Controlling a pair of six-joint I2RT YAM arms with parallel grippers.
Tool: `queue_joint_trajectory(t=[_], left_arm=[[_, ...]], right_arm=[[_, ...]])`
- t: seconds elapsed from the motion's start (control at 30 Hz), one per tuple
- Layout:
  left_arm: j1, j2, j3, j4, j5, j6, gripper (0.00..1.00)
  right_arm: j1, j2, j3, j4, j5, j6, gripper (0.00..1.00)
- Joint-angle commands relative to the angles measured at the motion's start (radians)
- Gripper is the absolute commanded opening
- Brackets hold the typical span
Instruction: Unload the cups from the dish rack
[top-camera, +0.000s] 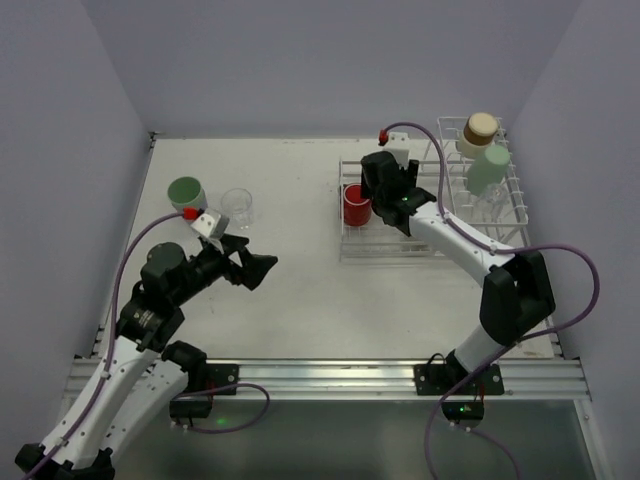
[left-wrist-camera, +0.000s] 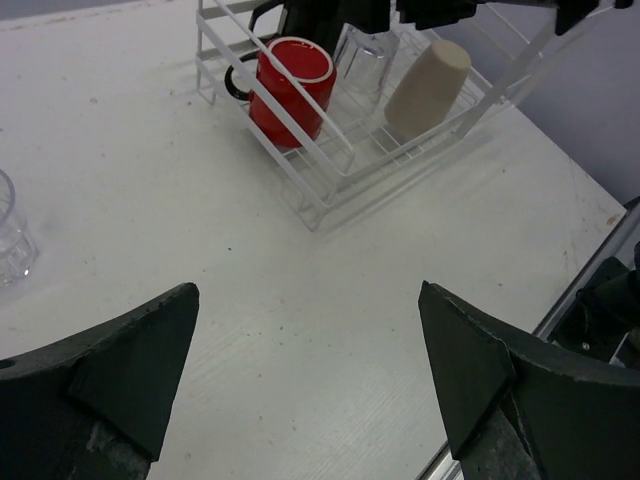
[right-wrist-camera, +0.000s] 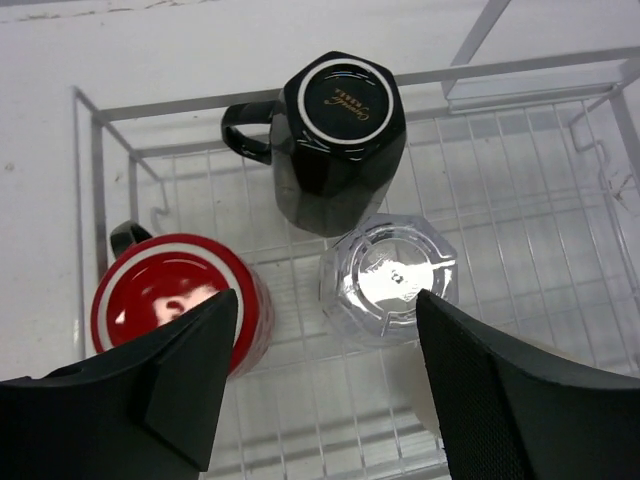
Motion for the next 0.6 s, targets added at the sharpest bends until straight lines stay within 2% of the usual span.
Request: queue_joint_trajectory(t=[0.0, 0.3, 0.57], left_arm=[[-0.022, -0.067, -0.002, 0.071, 0.022, 0.027, 0.95], [-0.134, -0.091, 0.006, 0.038, -0.021, 0.051, 0.96], [-0.159, -0.08, 0.009, 0.033, -0.03, 0.057, 0.97]], right_arm=[[-0.035, 0.066, 0.1, -0.022, 0.096, -0.019, 0.76], [-0.101, 0.174, 0.174, -0.072, 0.075, -0.001, 0.81], [-0.128, 0.209, 0.162, -0.088, 0.043, 0.031, 0.83]])
